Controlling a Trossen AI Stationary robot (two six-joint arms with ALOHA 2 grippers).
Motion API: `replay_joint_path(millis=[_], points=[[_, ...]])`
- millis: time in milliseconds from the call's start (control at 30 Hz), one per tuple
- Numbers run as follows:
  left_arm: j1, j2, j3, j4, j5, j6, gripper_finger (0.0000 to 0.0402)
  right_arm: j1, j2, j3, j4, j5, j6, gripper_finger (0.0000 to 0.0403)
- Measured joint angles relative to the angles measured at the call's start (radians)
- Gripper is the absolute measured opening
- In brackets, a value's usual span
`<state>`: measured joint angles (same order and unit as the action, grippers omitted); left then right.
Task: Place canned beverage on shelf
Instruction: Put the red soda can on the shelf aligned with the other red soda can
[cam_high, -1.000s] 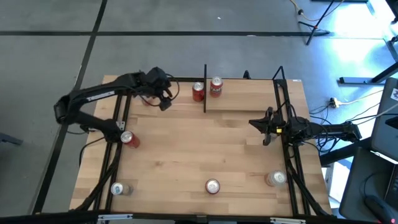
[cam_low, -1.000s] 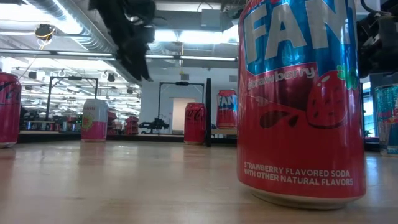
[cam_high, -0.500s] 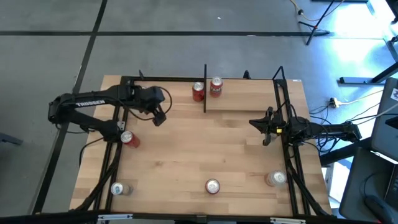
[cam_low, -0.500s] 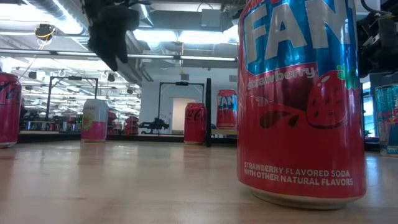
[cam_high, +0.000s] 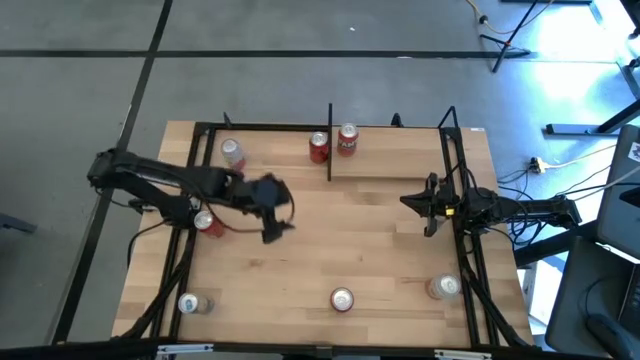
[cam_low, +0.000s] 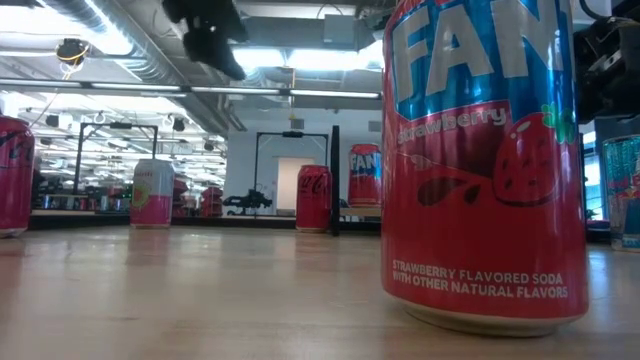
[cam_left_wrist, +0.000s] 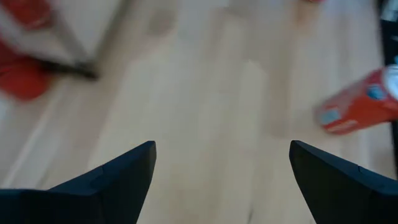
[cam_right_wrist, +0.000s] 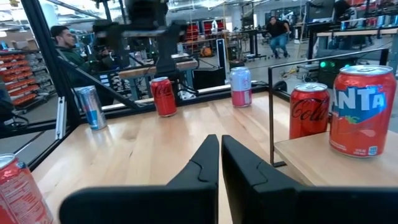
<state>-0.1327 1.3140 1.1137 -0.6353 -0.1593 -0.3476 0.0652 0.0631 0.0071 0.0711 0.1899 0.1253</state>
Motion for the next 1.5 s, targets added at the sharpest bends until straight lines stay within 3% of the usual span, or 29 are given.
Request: replay_joint_path(millis=[233, 400, 500, 800, 1000, 1500], points=[[-0.104, 0.176, 0.0, 0.281, 0.079, 0.129, 0.0349, 0.0, 0.0, 0.0, -0.01, -0.008, 0.02, 0.001], [-0.144, 0.305, 0.0, 0.455, 0.08, 0.172, 0.0349, 0.0, 0.0, 0.0, -0.022, -0.059, 0.056, 0.001], [-0.159, 0.372, 0.0, 0.582, 0.133, 0.172, 0.0349, 0.0, 0.0, 0.0, -0.022, -0.098, 0.077, 0.001], [-0.198, 0.479, 0.001, 0.913, 0.242, 0.178, 0.0349, 0.001, 0.0, 0.0, -0.032, -0.15, 0.096, 0.001], [-0.208, 0.563, 0.0, 1.001, 0.259, 0.201, 0.0349, 0.001, 0.0, 0.0, -0.039, -0.15, 0.113, 0.001], [-0.223, 0.64, 0.001, 1.061, 0.315, 0.225, 0.0349, 0.001, 0.0, 0.0, -0.03, -0.145, 0.157, 0.001]])
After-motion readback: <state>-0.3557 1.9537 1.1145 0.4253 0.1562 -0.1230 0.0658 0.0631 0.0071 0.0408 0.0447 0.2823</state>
